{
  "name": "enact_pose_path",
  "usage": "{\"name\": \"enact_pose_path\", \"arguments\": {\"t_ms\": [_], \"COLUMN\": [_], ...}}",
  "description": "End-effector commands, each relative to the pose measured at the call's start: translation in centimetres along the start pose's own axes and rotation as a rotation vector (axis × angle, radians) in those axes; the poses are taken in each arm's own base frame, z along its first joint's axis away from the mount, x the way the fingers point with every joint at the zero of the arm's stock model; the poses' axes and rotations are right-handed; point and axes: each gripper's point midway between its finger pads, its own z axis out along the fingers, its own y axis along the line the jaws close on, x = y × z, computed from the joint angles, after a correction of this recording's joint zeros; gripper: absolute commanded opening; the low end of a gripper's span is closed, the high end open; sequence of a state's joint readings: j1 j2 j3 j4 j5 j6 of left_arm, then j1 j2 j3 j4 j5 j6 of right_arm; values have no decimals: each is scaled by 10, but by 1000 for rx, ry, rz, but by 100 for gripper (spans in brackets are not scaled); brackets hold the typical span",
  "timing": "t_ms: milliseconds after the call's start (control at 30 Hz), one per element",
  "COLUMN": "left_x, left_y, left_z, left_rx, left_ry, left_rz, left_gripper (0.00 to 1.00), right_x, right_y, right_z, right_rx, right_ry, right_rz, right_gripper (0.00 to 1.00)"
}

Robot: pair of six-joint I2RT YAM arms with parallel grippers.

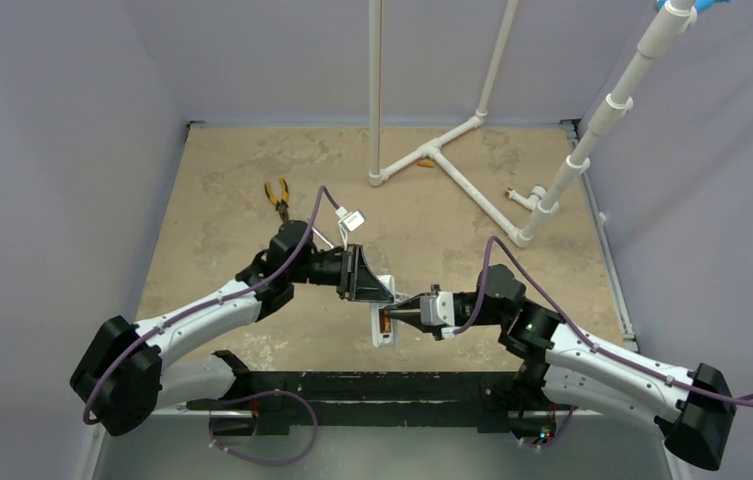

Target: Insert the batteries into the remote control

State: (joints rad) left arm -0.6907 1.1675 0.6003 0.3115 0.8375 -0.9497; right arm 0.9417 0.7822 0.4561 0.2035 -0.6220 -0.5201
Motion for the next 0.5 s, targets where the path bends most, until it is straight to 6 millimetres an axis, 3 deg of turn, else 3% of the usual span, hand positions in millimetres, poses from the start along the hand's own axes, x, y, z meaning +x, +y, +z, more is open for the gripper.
{"name": "enact_pose_path", "arguments": {"t_ms": [0,467], "left_x": [-30,-34], "left_y": [-55,-64], "left_z": [-9,-15], "left_rx": [125,150], "left_ry": [-77,-97], "left_rz": [148,151], "left_gripper": [0,0], "right_x": [32,43], "right_y": [25,25], "right_z": [-4,-5], "right_rx": [-59,-38], "right_ry": [91,122], "right_rz": [110,121], "right_gripper": [9,9]}}
